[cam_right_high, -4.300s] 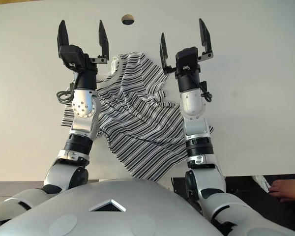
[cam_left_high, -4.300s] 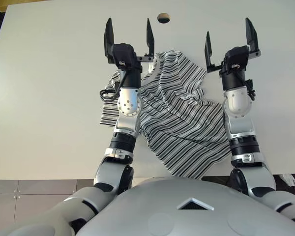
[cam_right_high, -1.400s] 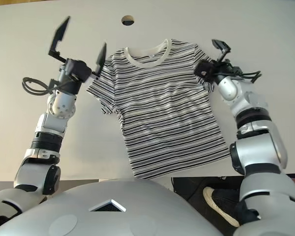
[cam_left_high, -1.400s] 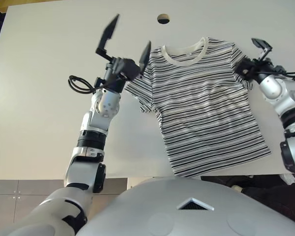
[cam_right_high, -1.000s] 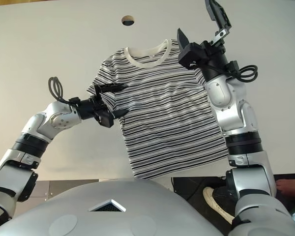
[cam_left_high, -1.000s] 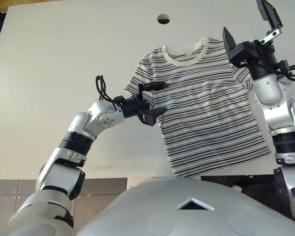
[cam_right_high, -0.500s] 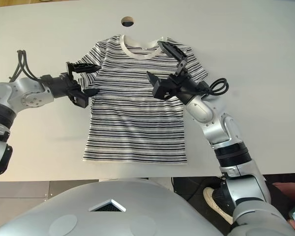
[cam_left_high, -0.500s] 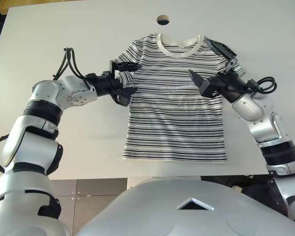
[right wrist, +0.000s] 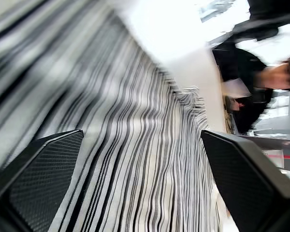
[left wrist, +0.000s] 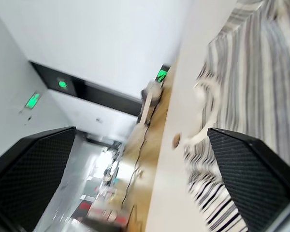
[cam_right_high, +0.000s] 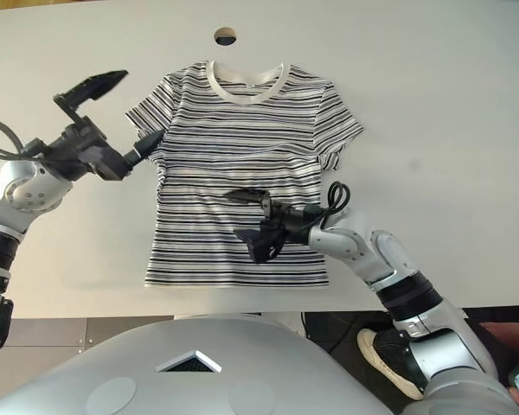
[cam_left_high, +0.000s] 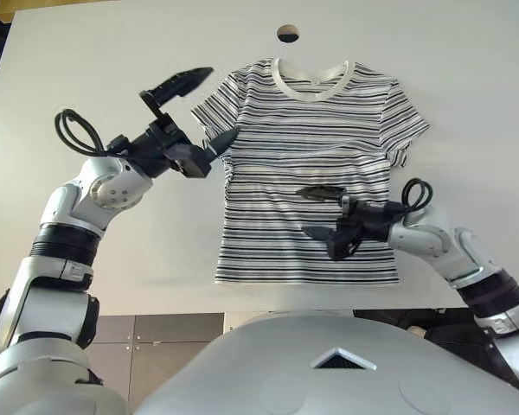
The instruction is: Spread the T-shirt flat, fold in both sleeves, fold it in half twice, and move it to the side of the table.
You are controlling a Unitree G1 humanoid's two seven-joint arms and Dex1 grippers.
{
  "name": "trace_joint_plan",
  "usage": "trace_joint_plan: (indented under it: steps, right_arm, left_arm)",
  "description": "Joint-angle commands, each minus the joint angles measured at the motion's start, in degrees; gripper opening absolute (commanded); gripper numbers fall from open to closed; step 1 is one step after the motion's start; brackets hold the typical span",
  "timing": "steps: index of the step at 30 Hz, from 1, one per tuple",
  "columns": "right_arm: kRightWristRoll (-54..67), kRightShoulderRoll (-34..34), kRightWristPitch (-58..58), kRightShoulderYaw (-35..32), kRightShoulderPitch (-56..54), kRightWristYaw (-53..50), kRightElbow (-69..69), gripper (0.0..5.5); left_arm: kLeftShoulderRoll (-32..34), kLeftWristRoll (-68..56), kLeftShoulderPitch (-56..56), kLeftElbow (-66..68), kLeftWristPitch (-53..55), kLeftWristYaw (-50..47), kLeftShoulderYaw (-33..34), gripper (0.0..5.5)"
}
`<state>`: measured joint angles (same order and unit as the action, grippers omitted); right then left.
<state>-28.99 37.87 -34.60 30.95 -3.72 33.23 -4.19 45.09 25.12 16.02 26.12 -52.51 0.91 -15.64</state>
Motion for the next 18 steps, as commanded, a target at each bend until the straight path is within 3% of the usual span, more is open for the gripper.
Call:
trace_joint_plan:
  steps: [1, 7, 11, 18]
  right_arm:
    - [-1.28, 3.73, -1.37, 2.93, 2.76, 4.45, 2.9, 4.5]
    - [2.34, 9.97, -2.54, 3.1, 7.03, 8.7, -3.37, 4.5]
    - [4.05, 9.7, -1.99, 1.81, 6.92, 8.29, -5.3, 4.5]
    - [25.66, -4.81, 2.34, -8.4, 4.82, -4.85, -17.16, 4.5]
  left_arm:
    - [-2.18, 1.7, 0.81, 4.68, 3.95, -4.09, 3.75, 5.03]
    - [-4.41, 8.75, 4.04, 14.04, 10.18, -12.5, 3.25, 5.03]
    - [-4.36, 12.02, 5.89, 18.91, 12.3, -16.34, 1.97, 5.03]
    - [-1.91, 24.91, 10.8, 25.94, 21.82, -24.56, -5.49, 5.03]
